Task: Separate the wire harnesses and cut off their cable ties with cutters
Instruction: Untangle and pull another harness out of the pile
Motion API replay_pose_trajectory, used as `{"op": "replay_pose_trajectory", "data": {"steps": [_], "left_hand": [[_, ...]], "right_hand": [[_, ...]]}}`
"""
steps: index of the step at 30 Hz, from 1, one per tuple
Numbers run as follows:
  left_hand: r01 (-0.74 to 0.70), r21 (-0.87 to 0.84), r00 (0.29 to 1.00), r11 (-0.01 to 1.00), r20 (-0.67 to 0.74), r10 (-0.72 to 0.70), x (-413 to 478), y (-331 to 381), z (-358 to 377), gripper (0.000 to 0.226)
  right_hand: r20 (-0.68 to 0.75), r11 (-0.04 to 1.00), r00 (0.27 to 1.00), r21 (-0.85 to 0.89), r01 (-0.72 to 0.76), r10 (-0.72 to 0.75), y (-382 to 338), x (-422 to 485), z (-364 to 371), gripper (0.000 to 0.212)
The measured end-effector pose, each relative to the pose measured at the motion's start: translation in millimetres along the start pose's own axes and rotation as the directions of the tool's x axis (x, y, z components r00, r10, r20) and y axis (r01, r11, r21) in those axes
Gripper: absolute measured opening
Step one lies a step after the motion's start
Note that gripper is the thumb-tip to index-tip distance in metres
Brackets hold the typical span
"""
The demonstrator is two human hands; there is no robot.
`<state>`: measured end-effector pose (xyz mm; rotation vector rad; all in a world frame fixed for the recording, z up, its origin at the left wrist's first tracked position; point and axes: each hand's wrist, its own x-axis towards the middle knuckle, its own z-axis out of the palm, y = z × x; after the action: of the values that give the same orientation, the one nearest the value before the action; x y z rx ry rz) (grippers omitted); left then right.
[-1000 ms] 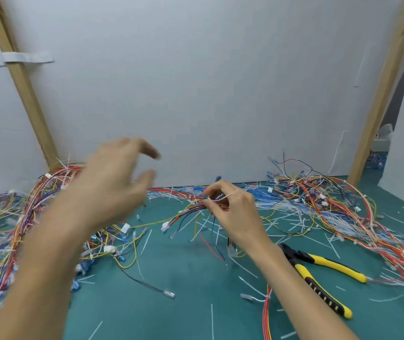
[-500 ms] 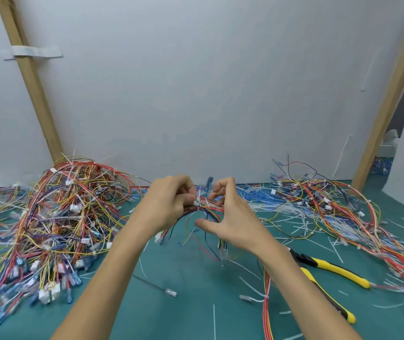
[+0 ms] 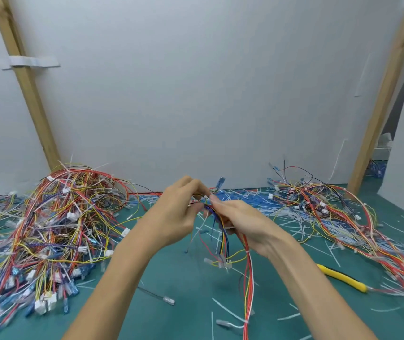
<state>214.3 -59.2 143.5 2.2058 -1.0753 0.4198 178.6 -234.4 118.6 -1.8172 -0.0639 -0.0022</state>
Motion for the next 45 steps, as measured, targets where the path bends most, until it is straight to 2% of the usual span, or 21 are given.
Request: {"op": "replay_pose_trajectory", "data": {"steps": [4, 8, 10, 13, 14, 16, 21, 23, 27, 30, 32, 34, 36, 37, 38, 39, 40, 42, 44, 45], "left_hand": [[-0.026, 0.031, 0.996, 0.999, -0.090, 0.028, 1, 1, 4, 0.009], [-0.064, 0.027, 0.988, 0.998, -0.137, 0.067, 0, 2, 9, 0.005], [-0.059, 0.065, 0.988, 0.996, -0.137, 0.068, -1, 2, 13, 0.011], [-0.025, 0.245, 0.970, 0.969, -0.230, 0.083, -1, 3, 19, 0.012], [0.010, 0.245, 0.963, 0.970, -0.265, 0.057, -2, 4, 22, 0.012], [0.070, 0.140, 0.955, 0.988, -0.296, -0.026, -2, 7, 28, 0.015], [0.180, -0.089, 0.953, 0.980, -0.229, -0.196, 0, 2, 34, 0.020], [0.228, -0.161, 0.949, 0.960, -0.185, -0.256, 2, -1, 32, 0.021], [0.326, -0.255, 0.929, 0.910, -0.092, -0.358, 4, -8, 28, 0.022], [0.381, -0.334, 0.901, 0.862, -0.078, -0.428, 3, -13, 26, 0.024], [0.394, -0.338, 0.891, 0.855, -0.089, -0.446, 2, -14, 25, 0.024], [0.393, -0.337, 0.893, 0.855, -0.082, -0.443, 1, -13, 24, 0.025], [0.381, -0.323, 0.901, 0.866, -0.083, -0.427, 0, -13, 22, 0.026], [0.374, -0.305, 0.905, 0.876, -0.088, -0.417, 0, -13, 21, 0.027], [0.369, -0.282, 0.908, 0.886, -0.095, -0.408, -1, -14, 19, 0.026], [0.366, -0.262, 0.909, 0.893, -0.105, -0.403, -2, -15, 17, 0.026], [0.365, -0.246, 0.908, 0.898, -0.117, -0.401, -3, -16, 14, 0.026], [0.360, -0.239, 0.907, 0.902, -0.135, -0.398, -5, -19, 9, 0.026], [0.343, -0.275, 0.908, 0.898, -0.148, -0.393, -7, -20, 4, 0.026], [0.332, -0.297, 0.909, 0.895, -0.154, -0.388, -8, -21, 2, 0.026]], "right_hand": [[-0.031, 0.992, 0.996, -0.095, 0.077, -0.081, -2, -1, -2, 0.034], [-0.020, 0.976, 0.995, -0.200, 0.089, -0.094, -5, -2, -2, 0.020], [-0.123, 0.937, 0.982, -0.336, 0.092, -0.140, -3, -1, 1, 0.017], [-0.284, 0.810, 0.909, -0.579, 0.091, -0.305, -1, 1, 7, 0.019], [-0.319, 0.771, 0.881, -0.632, 0.076, -0.349, -1, 2, 9, 0.020], [-0.397, 0.718, 0.817, -0.695, 0.030, -0.418, 3, 4, 9, 0.020], [-0.569, 0.708, 0.677, -0.700, -0.099, -0.467, 13, 2, -20, 0.018], [-0.596, 0.709, 0.633, -0.697, -0.104, -0.494, 14, 1, -30, 0.017], [-0.598, 0.697, 0.590, -0.713, -0.082, -0.542, 17, 2, -29, 0.019], [-0.617, 0.708, 0.536, -0.704, -0.050, -0.576, 18, 2, -20, 0.021], [-0.656, 0.768, 0.522, -0.640, -0.002, -0.546, 20, 4, -14, 0.020], [-0.693, 0.863, 0.561, -0.499, 0.079, -0.452, 20, 6, -9, 0.014], [-0.714, 0.967, 0.653, -0.197, 0.161, -0.254, 16, 7, -5, 0.007], [-0.681, 0.980, 0.723, 0.040, 0.193, -0.114, 13, 7, -5, 0.008], [-0.594, 0.933, 0.804, 0.305, 0.190, 0.031, 9, 7, -6, 0.009], [-0.459, 0.838, 0.878, 0.525, 0.144, 0.137, 7, 7, -10, 0.008], [-0.317, 0.743, 0.929, 0.665, 0.075, 0.190, 3, 5, -13, 0.009], [-0.159, 0.634, 0.965, 0.774, -0.011, 0.210, 0, 1, -16, 0.020], [-0.165, 0.563, 0.964, 0.826, 0.018, 0.211, 1, 2, -16, 0.012], [-0.190, 0.536, 0.961, 0.842, 0.053, 0.203, 3, 3, -16, 0.016]]}}
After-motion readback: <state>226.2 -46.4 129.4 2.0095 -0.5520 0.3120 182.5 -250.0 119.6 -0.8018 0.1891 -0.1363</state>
